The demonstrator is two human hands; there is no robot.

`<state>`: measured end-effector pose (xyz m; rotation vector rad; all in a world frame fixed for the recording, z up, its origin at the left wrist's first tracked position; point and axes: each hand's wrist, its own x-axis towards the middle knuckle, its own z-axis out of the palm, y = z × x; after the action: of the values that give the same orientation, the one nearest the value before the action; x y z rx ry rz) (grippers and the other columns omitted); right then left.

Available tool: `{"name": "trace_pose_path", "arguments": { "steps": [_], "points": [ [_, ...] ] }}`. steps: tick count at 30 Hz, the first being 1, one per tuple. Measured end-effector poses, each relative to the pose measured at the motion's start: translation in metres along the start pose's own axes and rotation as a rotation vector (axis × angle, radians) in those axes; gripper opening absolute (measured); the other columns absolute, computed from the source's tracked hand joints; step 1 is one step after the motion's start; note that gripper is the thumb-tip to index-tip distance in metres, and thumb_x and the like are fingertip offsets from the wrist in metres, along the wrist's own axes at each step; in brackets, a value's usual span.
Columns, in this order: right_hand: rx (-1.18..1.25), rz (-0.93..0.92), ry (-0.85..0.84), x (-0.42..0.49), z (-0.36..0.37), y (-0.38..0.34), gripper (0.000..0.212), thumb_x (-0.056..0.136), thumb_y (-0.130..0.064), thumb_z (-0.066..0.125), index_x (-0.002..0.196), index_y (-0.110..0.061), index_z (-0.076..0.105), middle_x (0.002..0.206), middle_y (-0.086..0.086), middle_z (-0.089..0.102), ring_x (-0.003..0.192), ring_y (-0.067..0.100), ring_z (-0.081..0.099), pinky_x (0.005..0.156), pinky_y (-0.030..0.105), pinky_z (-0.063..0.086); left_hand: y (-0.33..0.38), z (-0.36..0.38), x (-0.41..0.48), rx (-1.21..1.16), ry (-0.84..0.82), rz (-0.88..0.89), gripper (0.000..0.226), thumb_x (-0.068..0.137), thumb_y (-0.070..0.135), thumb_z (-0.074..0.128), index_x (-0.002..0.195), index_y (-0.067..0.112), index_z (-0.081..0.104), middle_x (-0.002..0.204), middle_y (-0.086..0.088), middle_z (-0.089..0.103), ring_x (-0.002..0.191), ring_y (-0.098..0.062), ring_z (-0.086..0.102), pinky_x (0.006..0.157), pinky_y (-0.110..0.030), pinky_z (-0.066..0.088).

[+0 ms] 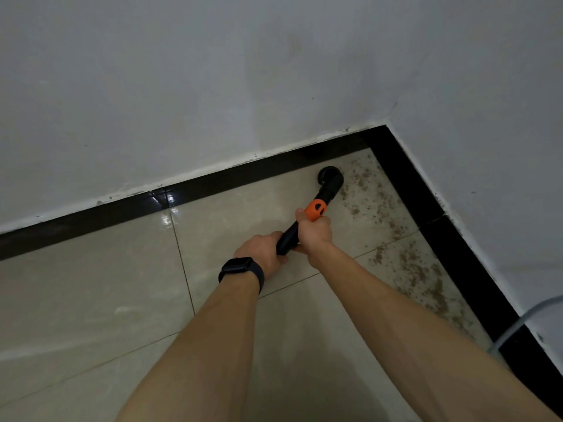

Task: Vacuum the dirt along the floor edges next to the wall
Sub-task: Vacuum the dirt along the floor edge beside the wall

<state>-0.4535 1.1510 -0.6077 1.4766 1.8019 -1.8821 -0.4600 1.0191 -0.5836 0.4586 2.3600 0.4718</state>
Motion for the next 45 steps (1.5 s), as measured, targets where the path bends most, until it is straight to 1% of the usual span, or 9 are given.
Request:
{"name": "trace_pose_path", "arguments": {
  "steps": [7,20,23,28,32,36,39,43,45],
  "points": [
    [-0.009,-0.020,-0.002,0.011,0.006,-0.015,0.050,0.102,-0.039,0.063,0.137,-0.009,0.044,0.127,0.016,0.060,0.109,0.034,0.064,0.075,0.048,0.063,0.004,0.003,0.008,-0.020,0.060,-0.043,0.031,0.099,0.033,0.053,0.127,0.019,0.048,0.108,-0.009,0.064,0.092,-0.027,0.062,0.075,-0.037,0.053],
    [0.007,-0.029,-0.078,0.000,0.027,-0.013,0.049,0.101,-0.038,0.063,0.136,-0.010,0.044,0.123,0.015,0.062,0.107,0.034,0.066,0.071,0.047,0.064,-0.011,-0.002,-0.001,-0.013,0.069,-0.101,0.030,0.100,0.028,0.051,0.126,0.015,0.046,0.110,-0.012,0.063,0.095,-0.029,0.062,0.082,-0.041,0.054],
    [0.018,0.008,-0.142,-0.008,0.028,-0.012,0.046,0.098,-0.035,0.068,0.131,-0.010,0.048,0.120,0.015,0.063,0.104,0.032,0.067,0.079,0.052,0.064,-0.018,-0.005,-0.008,0.014,0.051,-0.094,0.029,0.100,0.028,0.051,0.125,0.014,0.046,0.107,-0.012,0.063,0.091,-0.028,0.062,0.081,-0.041,0.054],
    [0.122,0.154,-0.275,-0.029,0.013,-0.001,0.026,0.093,-0.018,0.071,0.107,-0.013,0.050,0.112,0.019,0.062,0.097,0.036,0.069,0.082,0.055,0.063,-0.033,-0.011,-0.029,0.166,-0.036,-0.052,0.028,0.101,0.029,0.047,0.125,0.014,0.045,0.103,-0.012,0.062,0.083,-0.026,0.057,0.076,-0.038,0.052],
    [0.204,0.184,-0.217,-0.045,0.001,0.031,0.041,0.092,-0.017,0.071,0.125,-0.009,0.050,0.110,0.022,0.066,0.091,0.036,0.073,0.068,0.046,0.064,-0.036,-0.012,-0.047,0.294,-0.124,0.005,0.034,0.099,0.032,0.051,0.131,0.021,0.046,0.107,-0.011,0.062,0.090,-0.027,0.062,0.077,-0.036,0.053],
    [0.311,0.206,-0.117,-0.056,-0.014,0.057,0.033,0.092,-0.016,0.070,0.118,-0.010,0.050,0.110,0.022,0.067,0.090,0.035,0.073,0.060,0.044,0.062,-0.025,-0.002,-0.058,0.320,-0.156,0.050,0.035,0.096,0.032,0.055,0.130,0.024,0.048,0.110,-0.010,0.063,0.095,-0.029,0.063,0.077,-0.035,0.053],
    [0.344,0.226,-0.063,-0.058,-0.029,0.063,0.038,0.094,-0.019,0.070,0.124,-0.012,0.049,0.111,0.020,0.066,0.090,0.035,0.072,0.056,0.043,0.061,-0.011,0.007,-0.058,0.322,-0.178,0.064,0.039,0.094,0.031,0.059,0.132,0.025,0.048,0.115,-0.011,0.063,0.100,-0.030,0.063,0.080,-0.036,0.053],
    [0.318,0.201,-0.059,-0.053,-0.045,0.050,0.036,0.099,-0.025,0.067,0.126,-0.009,0.051,0.108,0.019,0.066,0.089,0.033,0.070,0.051,0.040,0.060,0.008,0.013,-0.053,0.306,-0.147,0.065,0.040,0.095,0.032,0.060,0.133,0.024,0.049,0.118,-0.010,0.063,0.102,-0.029,0.063,0.076,-0.031,0.050],
    [0.301,0.189,-0.065,-0.049,-0.051,0.041,0.036,0.099,-0.028,0.067,0.126,-0.010,0.051,0.109,0.018,0.065,0.091,0.034,0.069,0.054,0.042,0.061,0.017,0.015,-0.048,0.307,-0.116,0.062,0.040,0.095,0.033,0.060,0.132,0.023,0.049,0.117,-0.010,0.064,0.101,-0.028,0.063,0.075,-0.031,0.049]
  ]
}}
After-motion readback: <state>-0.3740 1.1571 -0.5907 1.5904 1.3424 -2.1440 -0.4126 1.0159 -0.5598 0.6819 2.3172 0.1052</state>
